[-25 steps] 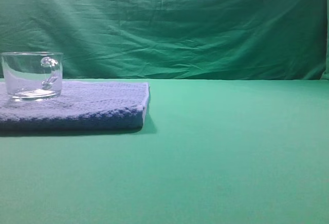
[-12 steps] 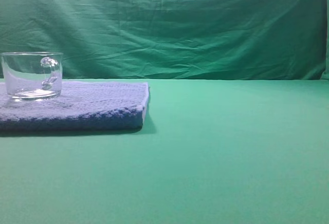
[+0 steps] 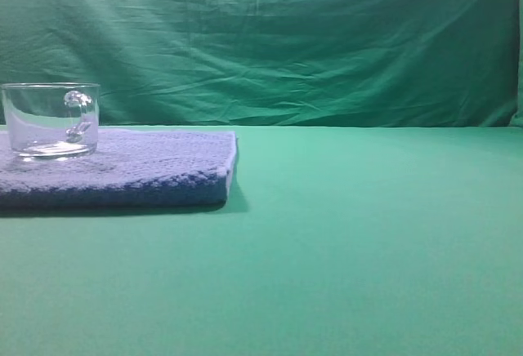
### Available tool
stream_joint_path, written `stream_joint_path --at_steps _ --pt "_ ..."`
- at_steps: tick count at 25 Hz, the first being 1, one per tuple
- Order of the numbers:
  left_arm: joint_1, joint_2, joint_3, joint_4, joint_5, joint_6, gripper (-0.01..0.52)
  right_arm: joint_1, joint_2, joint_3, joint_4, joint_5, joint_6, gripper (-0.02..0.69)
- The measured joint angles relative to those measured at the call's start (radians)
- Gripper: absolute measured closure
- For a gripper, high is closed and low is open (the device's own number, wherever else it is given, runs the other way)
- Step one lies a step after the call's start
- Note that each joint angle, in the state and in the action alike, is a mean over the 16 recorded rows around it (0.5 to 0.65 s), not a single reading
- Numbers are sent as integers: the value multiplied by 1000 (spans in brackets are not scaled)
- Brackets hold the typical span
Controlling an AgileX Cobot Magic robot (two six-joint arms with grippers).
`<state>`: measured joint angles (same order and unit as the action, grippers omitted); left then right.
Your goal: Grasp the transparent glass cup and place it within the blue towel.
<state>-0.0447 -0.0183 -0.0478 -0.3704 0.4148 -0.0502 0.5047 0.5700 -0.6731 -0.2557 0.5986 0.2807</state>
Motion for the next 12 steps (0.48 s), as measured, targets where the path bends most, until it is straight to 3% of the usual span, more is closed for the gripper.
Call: stream_joint_path --at_steps 12 --pt "0 0 0 0 0 0 514 -344 -369 407 21 -170 0 611"
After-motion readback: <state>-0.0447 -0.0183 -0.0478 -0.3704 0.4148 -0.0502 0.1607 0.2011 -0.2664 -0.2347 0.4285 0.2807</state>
